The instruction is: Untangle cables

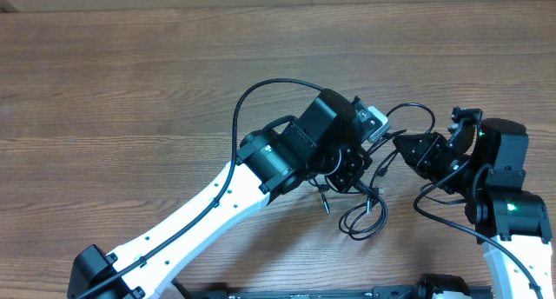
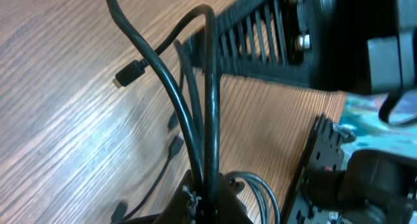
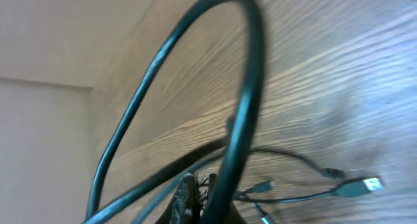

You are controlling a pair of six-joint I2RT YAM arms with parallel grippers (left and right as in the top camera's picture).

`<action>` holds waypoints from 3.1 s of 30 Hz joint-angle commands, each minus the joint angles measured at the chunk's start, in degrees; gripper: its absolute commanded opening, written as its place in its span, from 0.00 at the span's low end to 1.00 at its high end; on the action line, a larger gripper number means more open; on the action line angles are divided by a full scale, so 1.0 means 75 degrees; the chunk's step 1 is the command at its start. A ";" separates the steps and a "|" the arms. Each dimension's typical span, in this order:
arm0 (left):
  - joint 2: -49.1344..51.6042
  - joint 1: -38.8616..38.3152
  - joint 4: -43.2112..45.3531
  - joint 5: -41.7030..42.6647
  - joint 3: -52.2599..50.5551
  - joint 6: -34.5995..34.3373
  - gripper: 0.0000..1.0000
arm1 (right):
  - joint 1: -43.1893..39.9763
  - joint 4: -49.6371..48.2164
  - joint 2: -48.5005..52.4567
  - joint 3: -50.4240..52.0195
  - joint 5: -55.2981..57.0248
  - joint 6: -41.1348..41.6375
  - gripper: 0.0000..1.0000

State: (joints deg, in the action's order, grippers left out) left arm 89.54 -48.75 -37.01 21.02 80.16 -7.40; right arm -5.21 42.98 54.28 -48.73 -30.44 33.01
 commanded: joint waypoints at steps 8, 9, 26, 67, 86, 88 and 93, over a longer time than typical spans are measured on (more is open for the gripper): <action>-0.0195 -0.0061 -0.0519 0.0207 0.0032 0.0487 0.04 | -0.0009 0.0184 -0.0029 -0.0061 0.1346 0.0032 0.04; -0.0195 -0.0061 -0.0539 0.0207 0.0032 0.0487 0.04 | -0.0009 0.0195 -0.0029 -0.0064 0.1367 0.0032 0.04; -0.0210 -0.0047 -0.2104 0.0198 0.0032 0.1644 0.04 | -0.0012 0.0662 0.0248 -0.0064 0.2174 0.0694 0.04; -0.0213 0.1169 -0.0189 0.0207 0.1207 -0.0501 0.04 | -0.0009 0.0396 -0.0676 -0.0417 -0.0289 -0.2337 0.98; -0.0213 0.1148 0.0667 0.1600 0.1207 -0.1227 0.04 | -0.0009 0.1139 -0.1008 -0.0414 -0.2040 -0.5421 0.88; -0.0213 0.1148 0.0752 0.1606 0.1207 -0.1256 0.04 | -0.0009 0.1180 -0.1008 -0.0414 -0.2020 -0.5531 0.82; -0.0213 0.1195 0.0816 0.1606 0.1207 -0.1256 0.04 | -0.0009 0.1198 -0.1008 -0.0411 -0.2011 -0.5534 0.70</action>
State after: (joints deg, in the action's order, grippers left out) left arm 89.52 -40.03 -31.55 31.35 87.37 -15.99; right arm -5.21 52.05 47.09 -49.95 -44.80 -6.57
